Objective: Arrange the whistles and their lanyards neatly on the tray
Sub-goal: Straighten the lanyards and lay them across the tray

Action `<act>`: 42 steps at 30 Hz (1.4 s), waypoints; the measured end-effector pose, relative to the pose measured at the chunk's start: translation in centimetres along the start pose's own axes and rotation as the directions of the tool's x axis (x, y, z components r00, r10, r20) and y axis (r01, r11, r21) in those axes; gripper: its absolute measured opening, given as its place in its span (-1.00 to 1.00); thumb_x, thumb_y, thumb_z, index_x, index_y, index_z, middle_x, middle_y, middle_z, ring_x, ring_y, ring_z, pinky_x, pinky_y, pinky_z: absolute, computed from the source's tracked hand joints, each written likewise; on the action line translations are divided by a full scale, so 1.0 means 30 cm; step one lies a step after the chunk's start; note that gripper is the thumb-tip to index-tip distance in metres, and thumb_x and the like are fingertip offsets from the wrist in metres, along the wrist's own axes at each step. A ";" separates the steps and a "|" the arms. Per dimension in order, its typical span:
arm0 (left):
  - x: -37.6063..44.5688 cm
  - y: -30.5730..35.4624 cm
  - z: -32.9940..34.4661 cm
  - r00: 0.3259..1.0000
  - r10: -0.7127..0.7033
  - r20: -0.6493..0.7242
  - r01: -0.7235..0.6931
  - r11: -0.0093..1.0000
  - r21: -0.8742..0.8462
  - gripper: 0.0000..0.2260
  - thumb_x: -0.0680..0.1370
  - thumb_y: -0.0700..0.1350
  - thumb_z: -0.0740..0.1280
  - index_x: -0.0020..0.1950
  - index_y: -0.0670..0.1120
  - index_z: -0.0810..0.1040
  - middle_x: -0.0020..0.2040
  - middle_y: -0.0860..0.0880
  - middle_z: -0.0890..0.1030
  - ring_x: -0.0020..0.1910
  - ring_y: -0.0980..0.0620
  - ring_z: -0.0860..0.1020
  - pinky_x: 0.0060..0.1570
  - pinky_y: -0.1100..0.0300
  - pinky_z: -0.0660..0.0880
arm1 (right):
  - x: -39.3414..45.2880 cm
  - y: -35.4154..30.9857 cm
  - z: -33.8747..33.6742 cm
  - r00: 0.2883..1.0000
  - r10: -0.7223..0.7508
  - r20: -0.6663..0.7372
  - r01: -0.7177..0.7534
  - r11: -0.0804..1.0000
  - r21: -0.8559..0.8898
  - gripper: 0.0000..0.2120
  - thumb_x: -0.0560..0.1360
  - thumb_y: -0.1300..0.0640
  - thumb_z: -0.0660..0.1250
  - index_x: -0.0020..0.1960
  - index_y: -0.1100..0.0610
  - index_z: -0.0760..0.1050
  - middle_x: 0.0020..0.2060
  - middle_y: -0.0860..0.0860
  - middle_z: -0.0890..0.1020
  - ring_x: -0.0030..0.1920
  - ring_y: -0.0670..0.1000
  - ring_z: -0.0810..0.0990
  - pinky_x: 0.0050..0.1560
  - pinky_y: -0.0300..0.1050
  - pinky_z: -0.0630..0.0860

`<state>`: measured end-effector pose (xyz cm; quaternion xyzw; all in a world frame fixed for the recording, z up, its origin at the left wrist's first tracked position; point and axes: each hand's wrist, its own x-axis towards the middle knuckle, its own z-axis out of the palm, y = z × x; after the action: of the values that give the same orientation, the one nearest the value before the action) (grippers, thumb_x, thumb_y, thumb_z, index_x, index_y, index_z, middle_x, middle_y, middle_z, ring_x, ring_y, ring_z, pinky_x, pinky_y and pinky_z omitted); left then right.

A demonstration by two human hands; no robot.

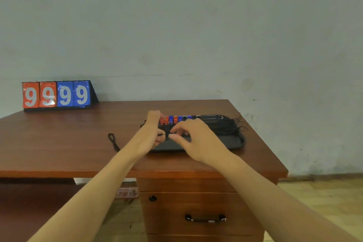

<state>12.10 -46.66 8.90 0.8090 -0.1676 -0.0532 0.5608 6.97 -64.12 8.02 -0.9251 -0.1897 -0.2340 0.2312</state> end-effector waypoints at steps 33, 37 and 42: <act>0.135 -0.297 -0.246 0.944 0.152 -0.292 -0.061 0.952 0.298 -0.92 0.54 -0.01 0.47 0.01 0.08 0.72 -0.07 0.10 0.72 -0.25 0.13 0.55 -0.21 0.16 0.53 | -0.112 0.582 -0.166 0.842 0.406 -0.356 -0.414 0.908 0.057 -0.88 0.53 0.02 0.43 -0.18 -0.05 0.56 -0.26 -0.17 0.64 -0.19 -0.18 0.59 -0.24 -0.34 0.41; 0.167 -0.336 -0.259 0.946 0.107 -0.306 -0.035 0.972 0.232 -0.88 0.50 0.07 0.50 0.00 0.10 0.73 0.02 0.13 0.71 -0.08 0.08 0.59 -0.27 0.20 0.48 | -0.097 0.652 -0.136 0.815 0.434 -0.385 -0.448 0.892 0.057 -0.90 0.53 0.03 0.43 -0.15 -0.03 0.55 -0.23 -0.14 0.63 -0.18 -0.16 0.59 -0.21 -0.28 0.49; 0.175 -0.357 -0.261 0.944 0.128 -0.305 -0.054 0.969 0.240 -0.87 0.50 0.08 0.49 -0.03 0.07 0.73 -0.07 0.11 0.73 -0.19 0.16 0.58 -0.26 0.22 0.46 | -0.096 0.686 -0.128 0.797 0.453 -0.400 -0.481 0.876 0.034 -0.90 0.53 0.02 0.43 -0.13 -0.01 0.56 -0.22 -0.14 0.63 -0.19 -0.21 0.56 -0.25 -0.37 0.37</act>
<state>21.44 -38.07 2.39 0.8574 -0.1174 0.1238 0.4856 12.74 -83.71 2.57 -0.8838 0.1029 -0.3581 0.2831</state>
